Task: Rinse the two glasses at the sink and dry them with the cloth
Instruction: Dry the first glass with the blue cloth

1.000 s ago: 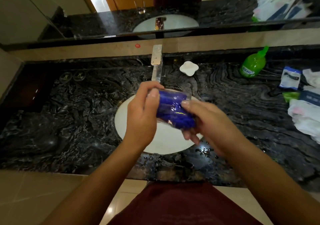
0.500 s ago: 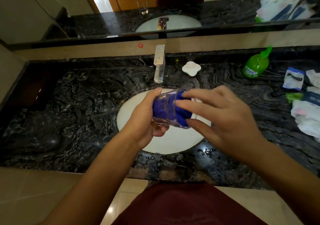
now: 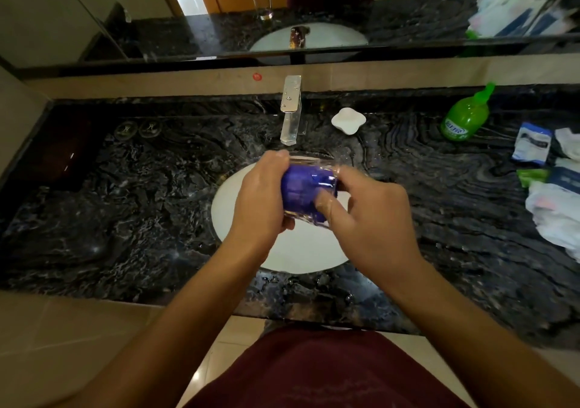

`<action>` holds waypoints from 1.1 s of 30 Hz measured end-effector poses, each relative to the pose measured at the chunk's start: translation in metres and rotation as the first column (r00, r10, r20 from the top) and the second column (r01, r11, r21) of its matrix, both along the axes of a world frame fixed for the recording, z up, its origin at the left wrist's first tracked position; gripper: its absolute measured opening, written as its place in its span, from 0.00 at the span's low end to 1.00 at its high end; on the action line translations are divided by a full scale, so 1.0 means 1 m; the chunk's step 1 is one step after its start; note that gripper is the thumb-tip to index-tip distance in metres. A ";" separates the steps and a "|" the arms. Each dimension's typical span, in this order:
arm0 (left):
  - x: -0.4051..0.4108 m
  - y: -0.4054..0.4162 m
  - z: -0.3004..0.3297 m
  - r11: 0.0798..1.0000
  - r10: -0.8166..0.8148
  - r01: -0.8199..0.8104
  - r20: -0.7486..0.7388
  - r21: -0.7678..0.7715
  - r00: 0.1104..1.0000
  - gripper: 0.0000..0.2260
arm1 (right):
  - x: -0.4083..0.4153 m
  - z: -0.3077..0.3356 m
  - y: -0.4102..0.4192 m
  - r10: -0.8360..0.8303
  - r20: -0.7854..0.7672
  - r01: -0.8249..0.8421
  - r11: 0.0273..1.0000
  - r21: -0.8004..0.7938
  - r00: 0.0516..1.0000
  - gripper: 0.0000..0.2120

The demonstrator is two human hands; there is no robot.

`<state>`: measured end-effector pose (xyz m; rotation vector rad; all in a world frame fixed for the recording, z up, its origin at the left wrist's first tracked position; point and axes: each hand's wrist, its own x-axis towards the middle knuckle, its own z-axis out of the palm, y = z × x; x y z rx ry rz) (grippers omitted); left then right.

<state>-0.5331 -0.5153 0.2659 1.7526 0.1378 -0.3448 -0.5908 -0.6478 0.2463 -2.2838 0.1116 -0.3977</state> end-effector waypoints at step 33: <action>0.004 0.007 0.021 0.988 -0.095 0.081 -0.099 -0.133 0.991 0.16 | 0.003 0.001 -0.004 0.032 0.235 -0.020 0.998 -0.054 0.971 0.13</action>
